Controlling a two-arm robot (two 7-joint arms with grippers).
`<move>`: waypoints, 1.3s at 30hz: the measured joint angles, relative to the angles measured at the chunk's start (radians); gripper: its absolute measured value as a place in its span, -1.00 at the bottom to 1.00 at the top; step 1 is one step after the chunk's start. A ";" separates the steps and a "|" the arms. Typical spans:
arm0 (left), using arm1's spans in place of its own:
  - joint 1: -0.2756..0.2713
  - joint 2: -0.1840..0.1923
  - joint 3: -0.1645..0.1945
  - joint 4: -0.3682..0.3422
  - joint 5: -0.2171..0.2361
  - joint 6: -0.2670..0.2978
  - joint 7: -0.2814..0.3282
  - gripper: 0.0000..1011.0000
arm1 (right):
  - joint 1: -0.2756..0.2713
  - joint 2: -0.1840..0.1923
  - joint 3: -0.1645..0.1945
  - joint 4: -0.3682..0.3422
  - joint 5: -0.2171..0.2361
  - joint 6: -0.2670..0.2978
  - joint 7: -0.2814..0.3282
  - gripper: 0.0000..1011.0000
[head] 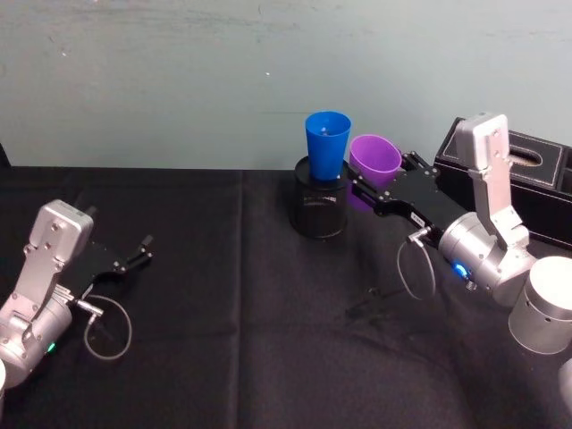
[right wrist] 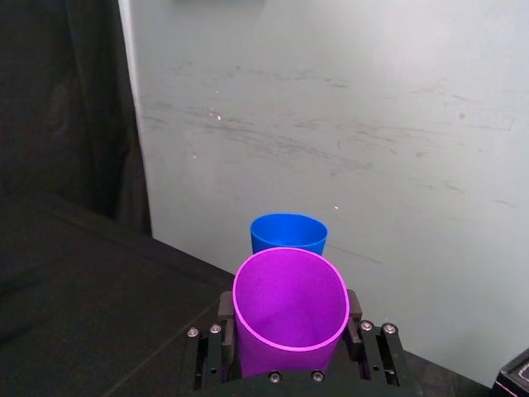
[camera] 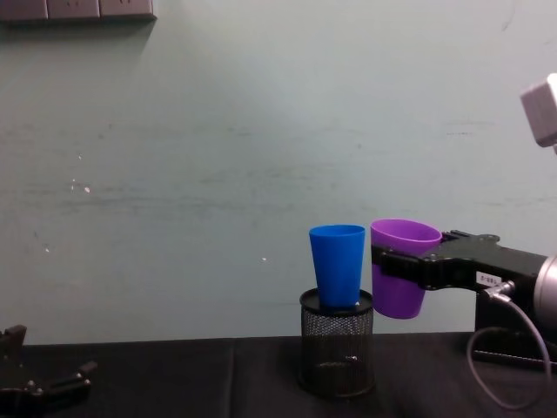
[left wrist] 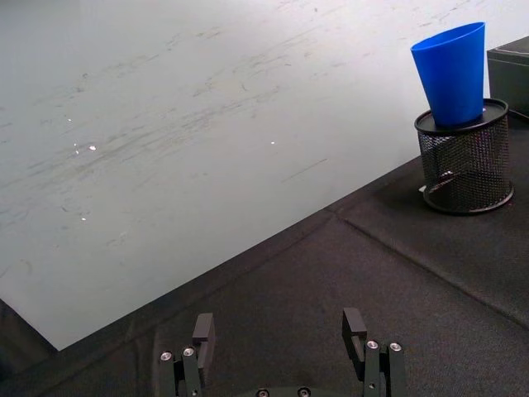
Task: Pick up one cup with a gripper and tap it against the other cup.
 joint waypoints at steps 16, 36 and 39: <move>0.000 0.000 0.000 0.000 0.000 0.000 0.000 1.00 | 0.060 -0.015 -0.025 0.065 -0.016 -0.014 0.009 0.48; 0.000 0.000 0.000 0.000 0.000 0.000 0.000 1.00 | 0.115 -0.033 -0.039 0.151 -0.024 -0.053 0.035 0.48; 0.000 0.000 0.000 0.000 0.000 0.000 0.000 1.00 | 0.118 -0.033 -0.041 0.155 -0.023 -0.056 0.039 0.48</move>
